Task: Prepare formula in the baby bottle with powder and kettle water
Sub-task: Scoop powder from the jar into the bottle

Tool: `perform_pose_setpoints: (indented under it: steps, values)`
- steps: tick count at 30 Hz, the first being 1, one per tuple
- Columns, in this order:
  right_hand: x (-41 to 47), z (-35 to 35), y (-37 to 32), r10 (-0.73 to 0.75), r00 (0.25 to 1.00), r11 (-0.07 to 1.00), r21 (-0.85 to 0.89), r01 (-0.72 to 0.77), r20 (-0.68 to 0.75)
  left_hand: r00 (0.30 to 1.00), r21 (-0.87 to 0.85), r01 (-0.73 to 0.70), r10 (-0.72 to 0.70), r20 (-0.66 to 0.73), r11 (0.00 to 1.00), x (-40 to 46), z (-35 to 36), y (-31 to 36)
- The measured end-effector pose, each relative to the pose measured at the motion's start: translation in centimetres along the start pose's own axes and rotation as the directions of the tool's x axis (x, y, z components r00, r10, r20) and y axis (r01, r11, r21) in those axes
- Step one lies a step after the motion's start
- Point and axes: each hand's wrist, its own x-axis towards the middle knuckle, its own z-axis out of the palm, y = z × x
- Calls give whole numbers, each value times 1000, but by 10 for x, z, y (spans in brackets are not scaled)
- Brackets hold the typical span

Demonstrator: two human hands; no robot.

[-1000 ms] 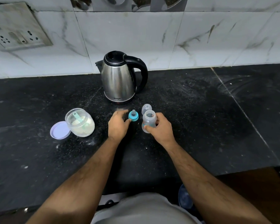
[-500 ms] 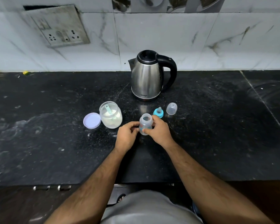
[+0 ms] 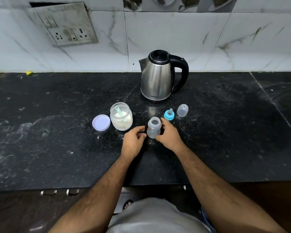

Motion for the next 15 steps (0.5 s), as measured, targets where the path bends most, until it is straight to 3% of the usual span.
perform_pose_setpoints:
  steps: [3, 6, 8, 15]
  values:
    - [-6, -8, -3, -20, 986, 1000, -4, 20, -164, 973, -15, 5, -9, -231, 1000, -15, -11, -5]
    - [-9, -21, -19, -88, 919, 993, 36, 110, -384, 883, -86, -3, -37, -468, 996, -21, -23, -10]
    - [-9, -27, -33, -129, 887, 984, 54, 170, -443, 832, -130, -22, -54, -552, 991, -18, -30, -12]
    - [5, -24, -76, -208, 900, 961, 93, 262, -384, 921, 13, 134, -120, -372, 991, 29, -62, -17]
